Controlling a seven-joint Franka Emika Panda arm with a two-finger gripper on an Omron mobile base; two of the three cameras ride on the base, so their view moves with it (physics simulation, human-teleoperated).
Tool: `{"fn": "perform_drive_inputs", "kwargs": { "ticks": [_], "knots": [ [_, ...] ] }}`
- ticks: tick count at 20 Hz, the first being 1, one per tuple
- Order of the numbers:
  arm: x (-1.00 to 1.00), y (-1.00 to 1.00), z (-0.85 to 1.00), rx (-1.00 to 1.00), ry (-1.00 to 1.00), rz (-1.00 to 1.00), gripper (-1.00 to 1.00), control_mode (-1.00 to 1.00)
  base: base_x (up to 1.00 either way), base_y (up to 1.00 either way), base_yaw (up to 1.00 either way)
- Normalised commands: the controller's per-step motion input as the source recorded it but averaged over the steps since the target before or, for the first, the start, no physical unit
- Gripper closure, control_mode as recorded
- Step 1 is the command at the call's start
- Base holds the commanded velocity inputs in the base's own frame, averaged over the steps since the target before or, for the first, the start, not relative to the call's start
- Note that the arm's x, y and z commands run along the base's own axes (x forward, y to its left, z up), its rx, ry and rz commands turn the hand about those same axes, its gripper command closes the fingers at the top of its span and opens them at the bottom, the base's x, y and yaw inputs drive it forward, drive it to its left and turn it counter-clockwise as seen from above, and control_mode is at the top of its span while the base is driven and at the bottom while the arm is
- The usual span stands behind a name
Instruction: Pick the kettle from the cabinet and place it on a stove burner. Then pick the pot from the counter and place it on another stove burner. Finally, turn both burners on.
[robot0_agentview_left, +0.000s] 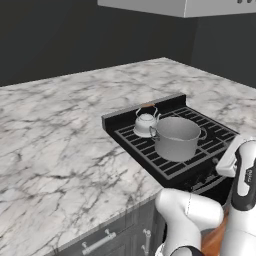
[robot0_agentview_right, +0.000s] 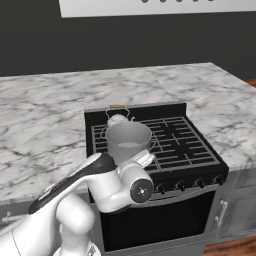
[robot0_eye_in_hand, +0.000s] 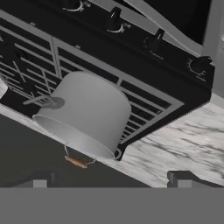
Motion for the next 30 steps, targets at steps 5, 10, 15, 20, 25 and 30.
{"fn": "perform_drive_inputs", "kwargs": {
  "ticks": [5, 10, 15, 20, 25, 30],
  "knots": [
    [-0.11, -0.02, -0.20, 0.01, 0.00, 0.00, -1.00, -1.00, 0.00, 0.00, 0.00],
    [-0.11, -0.08, -0.18, 0.04, 0.00, 0.00, -1.00, -1.00, 0.00, 0.00, 0.00],
    [-0.06, -0.10, -0.19, 0.04, 0.00, 0.00, -1.00, -1.00, 0.00, 0.00, 0.00],
    [-0.07, -0.13, -0.18, 0.03, 0.00, 0.00, -1.00, -1.00, 0.00, 0.00, 0.00],
    [-0.05, -0.15, -0.15, 0.06, 0.00, 0.00, -1.00, -1.00, 0.00, 0.00, 0.00],
    [-0.07, -0.08, -0.17, 0.03, 0.01, 0.00, -1.00, -1.00, 0.00, 0.00, 0.00]
  ]
}}
